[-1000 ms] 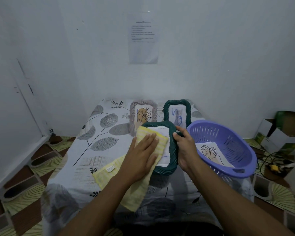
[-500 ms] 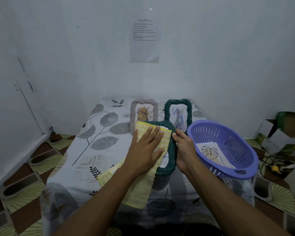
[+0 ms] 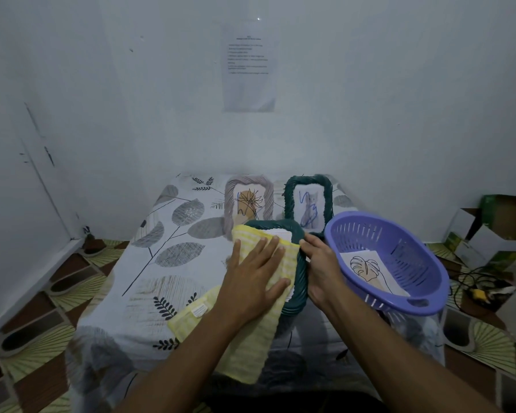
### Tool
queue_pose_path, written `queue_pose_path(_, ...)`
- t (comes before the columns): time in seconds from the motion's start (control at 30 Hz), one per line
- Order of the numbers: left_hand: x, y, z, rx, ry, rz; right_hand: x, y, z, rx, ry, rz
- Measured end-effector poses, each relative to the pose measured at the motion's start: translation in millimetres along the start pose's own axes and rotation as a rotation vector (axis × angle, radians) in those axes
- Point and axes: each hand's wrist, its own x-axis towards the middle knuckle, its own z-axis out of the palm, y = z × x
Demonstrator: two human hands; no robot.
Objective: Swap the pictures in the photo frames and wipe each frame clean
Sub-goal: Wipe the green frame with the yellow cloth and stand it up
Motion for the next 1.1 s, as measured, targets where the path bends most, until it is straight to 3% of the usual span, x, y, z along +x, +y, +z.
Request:
queue_pose_path(0.17, 14.8, -15.5, -6.8, 0.066, -0.003, -0.147, -7.0, 1.8, 0.1, 0.001, -0.018, -0.014)
queue_pose_path(0.43, -1.5, -41.5, -10.8, 0.049, -0.184, -0.027, 4.0, -21.7, -3.0, 0.014, 0.049, -0.04)
queue_pose_path(0.63, 12.8, -44.5, -16.1, -0.016, -0.113, -0.125, -1.5, -6.1, 6.6, 0.002, -0.005, -0.012)
queue_pose_path(0.9, -12.2, -49.6, -12.6, -0.003, -0.115, 0.077, 6.5, -12.3, -0.4, -0.051, 0.029, -0.044)
queue_pose_path(1.1, 11.1, -52.1, -25.1, -0.017, -0.168, -0.126, -1.1, -5.4, 3.7, -0.075, -0.021, -0.029)
